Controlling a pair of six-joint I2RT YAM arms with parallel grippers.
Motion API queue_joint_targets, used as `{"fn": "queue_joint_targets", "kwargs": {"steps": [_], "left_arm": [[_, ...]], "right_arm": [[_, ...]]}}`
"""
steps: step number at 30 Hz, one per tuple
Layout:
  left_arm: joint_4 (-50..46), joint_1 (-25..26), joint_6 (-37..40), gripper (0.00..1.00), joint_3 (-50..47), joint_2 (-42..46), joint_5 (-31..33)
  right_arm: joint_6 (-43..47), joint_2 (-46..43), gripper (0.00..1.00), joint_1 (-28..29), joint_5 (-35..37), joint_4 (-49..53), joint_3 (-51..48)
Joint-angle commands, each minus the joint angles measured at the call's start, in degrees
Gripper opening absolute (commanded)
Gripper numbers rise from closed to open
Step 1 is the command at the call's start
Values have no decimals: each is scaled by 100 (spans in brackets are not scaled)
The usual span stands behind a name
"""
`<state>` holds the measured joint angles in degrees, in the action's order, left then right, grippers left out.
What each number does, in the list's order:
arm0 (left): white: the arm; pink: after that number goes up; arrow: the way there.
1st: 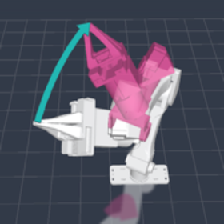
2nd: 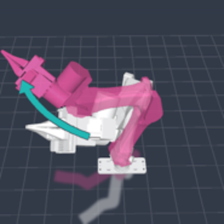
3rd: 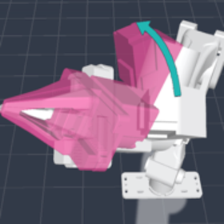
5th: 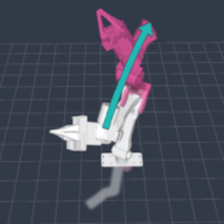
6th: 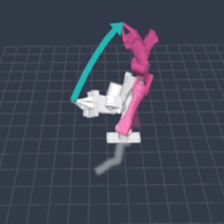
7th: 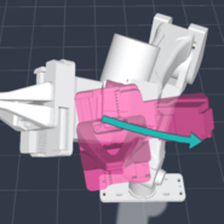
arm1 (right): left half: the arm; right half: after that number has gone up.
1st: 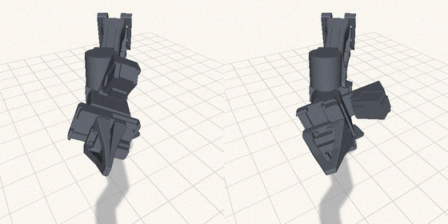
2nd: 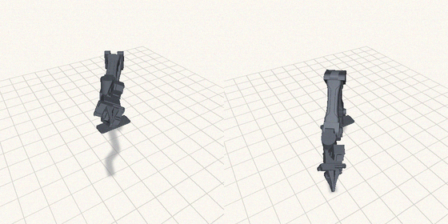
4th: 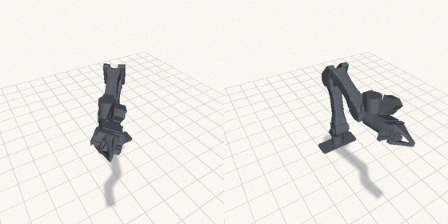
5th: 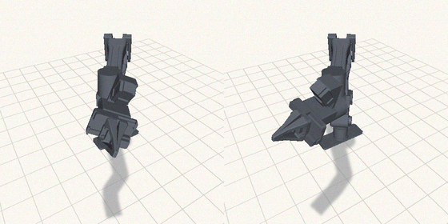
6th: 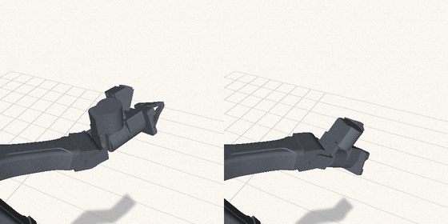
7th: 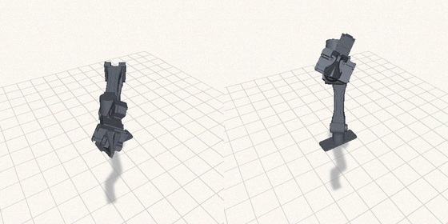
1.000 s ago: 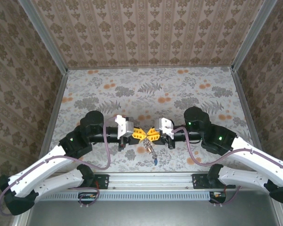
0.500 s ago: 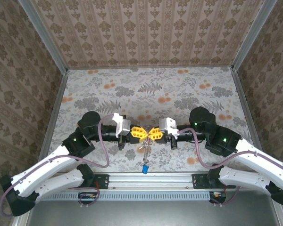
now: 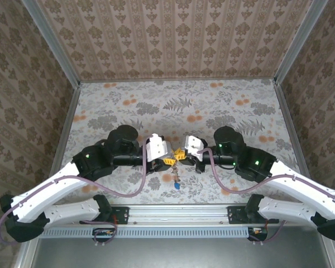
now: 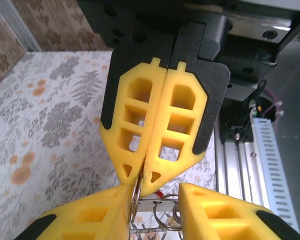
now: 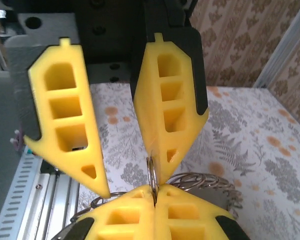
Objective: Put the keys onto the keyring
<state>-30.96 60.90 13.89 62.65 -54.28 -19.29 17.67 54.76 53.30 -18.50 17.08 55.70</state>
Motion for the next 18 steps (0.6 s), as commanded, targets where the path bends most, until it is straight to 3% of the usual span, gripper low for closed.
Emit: {"fn": "queue_joint_targets", "kwargs": {"steps": [1, 5, 9, 14, 18], "left_arm": [[-11, 37, 255, 29, 22, -49, 430], [108, 44, 259, 18, -55, -58, 390], [81, 37, 284, 0, -65, -52, 373], [284, 30, 234, 0, -194, 151, 130], [1001, -90, -43, 0, -528, 551, -550]], "right_arm": [[26, -20, 0, 97, -206, -103, 29], [94, 13, 0, 103, -171, -15, 46], [160, 0, 0, 112, -260, -15, 21], [199, -31, 0, 120, -598, -40, -15], [210, -113, 21, 147, -1086, -126, -118]]}}
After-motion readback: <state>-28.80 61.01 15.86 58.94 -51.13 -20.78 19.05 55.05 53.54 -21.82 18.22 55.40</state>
